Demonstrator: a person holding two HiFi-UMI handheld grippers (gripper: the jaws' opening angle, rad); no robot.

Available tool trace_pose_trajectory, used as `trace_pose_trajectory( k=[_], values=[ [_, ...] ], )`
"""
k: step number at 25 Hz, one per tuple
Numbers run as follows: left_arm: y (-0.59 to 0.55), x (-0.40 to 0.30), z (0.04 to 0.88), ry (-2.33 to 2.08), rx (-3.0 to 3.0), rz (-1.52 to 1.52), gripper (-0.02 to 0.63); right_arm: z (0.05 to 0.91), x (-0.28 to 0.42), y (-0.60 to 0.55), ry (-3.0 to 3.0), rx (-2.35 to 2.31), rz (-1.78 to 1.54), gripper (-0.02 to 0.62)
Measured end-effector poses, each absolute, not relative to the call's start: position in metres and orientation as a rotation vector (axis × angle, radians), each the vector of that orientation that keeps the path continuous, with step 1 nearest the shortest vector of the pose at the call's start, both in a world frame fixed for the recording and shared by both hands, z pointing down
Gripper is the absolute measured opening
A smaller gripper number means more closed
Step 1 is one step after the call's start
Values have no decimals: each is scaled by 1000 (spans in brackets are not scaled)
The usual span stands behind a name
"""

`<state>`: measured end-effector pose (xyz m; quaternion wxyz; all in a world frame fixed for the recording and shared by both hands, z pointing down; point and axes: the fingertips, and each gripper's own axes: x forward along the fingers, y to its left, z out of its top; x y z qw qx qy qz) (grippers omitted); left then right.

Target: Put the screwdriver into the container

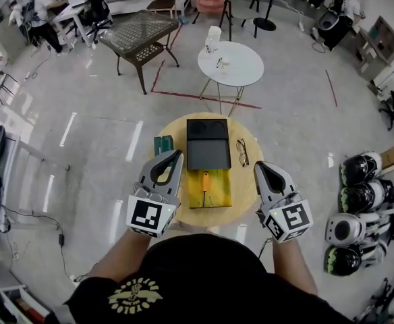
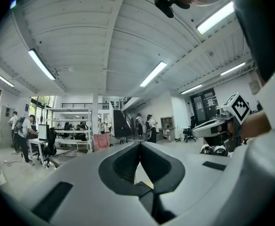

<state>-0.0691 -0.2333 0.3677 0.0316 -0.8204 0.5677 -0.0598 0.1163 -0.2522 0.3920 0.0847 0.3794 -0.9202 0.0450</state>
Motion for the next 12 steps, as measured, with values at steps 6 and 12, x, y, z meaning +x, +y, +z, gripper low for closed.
trace_pose_trajectory(
  k=[6, 12],
  values=[
    [-223, -58, 369, 1765, -2524, -200, 14, 383, 129, -246, -2761, 1112, 98, 14],
    [-214, -48, 364, 1765, -2499, -179, 14, 387, 143, -242, -2771, 1118, 115, 14]
  ],
)
